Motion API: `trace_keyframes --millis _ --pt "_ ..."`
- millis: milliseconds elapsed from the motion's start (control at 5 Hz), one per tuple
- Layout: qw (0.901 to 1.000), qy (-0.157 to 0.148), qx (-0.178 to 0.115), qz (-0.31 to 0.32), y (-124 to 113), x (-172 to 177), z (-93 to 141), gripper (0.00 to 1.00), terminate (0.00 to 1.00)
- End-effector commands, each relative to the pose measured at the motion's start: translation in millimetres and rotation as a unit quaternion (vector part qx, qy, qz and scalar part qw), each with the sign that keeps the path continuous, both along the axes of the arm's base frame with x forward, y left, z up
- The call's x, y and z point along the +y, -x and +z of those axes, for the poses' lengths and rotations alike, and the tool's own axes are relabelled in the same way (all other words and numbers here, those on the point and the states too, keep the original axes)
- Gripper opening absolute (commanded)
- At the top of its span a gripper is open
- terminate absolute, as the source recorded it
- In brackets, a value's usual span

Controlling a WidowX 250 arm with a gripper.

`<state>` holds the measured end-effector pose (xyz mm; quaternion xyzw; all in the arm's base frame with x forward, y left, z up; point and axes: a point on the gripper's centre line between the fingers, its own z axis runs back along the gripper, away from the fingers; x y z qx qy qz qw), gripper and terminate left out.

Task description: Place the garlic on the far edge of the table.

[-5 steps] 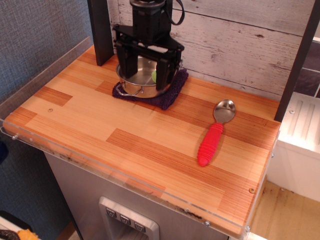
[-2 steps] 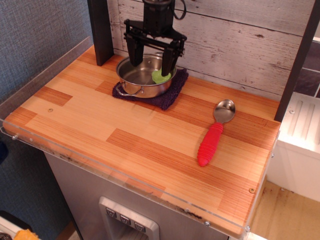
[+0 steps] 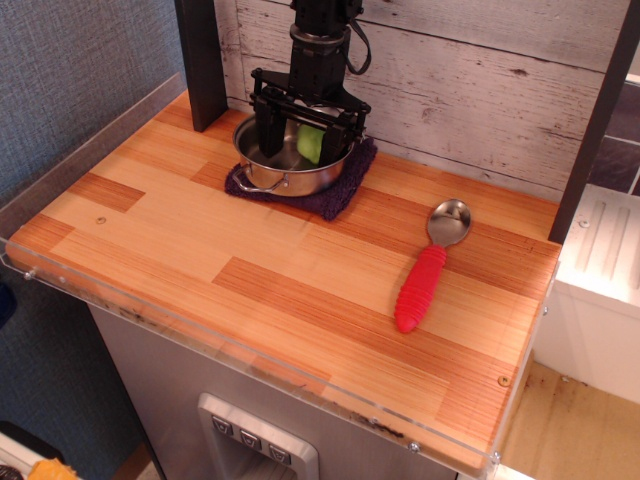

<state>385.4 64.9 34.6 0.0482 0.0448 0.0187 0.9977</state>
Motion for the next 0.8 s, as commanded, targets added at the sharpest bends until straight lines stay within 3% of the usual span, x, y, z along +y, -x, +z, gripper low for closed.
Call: trace_keyframes --millis 0,600 --pt "0.9999 -0.001 -0.012 0.007 -5.0 4.9 4.7 1.00 0.00" --pt "0.9982 0.013 -0.055 0.021 -23.4 16.1 16.7 1.00 0.00"
